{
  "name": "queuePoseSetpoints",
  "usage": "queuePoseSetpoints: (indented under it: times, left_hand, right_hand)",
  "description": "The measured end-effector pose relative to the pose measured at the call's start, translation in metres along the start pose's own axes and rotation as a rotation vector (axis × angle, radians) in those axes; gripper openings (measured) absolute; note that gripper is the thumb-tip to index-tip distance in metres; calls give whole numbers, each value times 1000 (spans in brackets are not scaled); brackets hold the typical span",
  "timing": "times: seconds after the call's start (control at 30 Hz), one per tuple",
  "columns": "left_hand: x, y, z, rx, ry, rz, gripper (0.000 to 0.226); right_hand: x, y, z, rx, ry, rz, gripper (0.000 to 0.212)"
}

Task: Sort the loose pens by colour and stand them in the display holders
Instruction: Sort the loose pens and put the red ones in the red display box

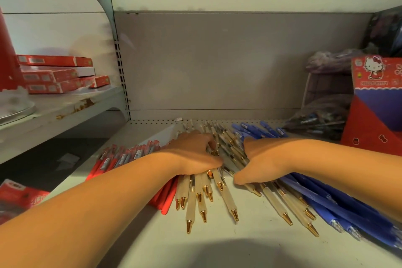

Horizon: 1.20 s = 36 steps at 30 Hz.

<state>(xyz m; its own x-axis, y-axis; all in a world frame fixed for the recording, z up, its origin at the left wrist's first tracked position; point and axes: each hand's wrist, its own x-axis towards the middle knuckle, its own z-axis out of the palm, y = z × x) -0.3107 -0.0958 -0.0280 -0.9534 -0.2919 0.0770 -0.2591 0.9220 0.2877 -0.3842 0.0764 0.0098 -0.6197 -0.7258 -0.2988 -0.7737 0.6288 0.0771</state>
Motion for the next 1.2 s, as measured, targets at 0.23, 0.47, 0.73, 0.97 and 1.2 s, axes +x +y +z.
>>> queuePoseSetpoints:
  times: [0.23,0.47,0.73,0.97,1.2]
  left_hand:
    - [-2,2,-1,-69,25,22,42]
    - [-4,5,1,-52,19,5,52]
    - [-8,8,-3,-64,23,-11,44]
    - [-15,13,-17,-162,203,-41,47]
    - [-14,7,-25,-386,295,-113,42]
  right_hand:
    - [5,-16,-1,83,-32,8,63]
    - [7,-15,2,100,26,92,41]
    - [-8,1,-16,421,116,58,24]
    - [-2,-24,-11,626,90,-94,22]
    - [16,-36,-7,934,53,-227,30]
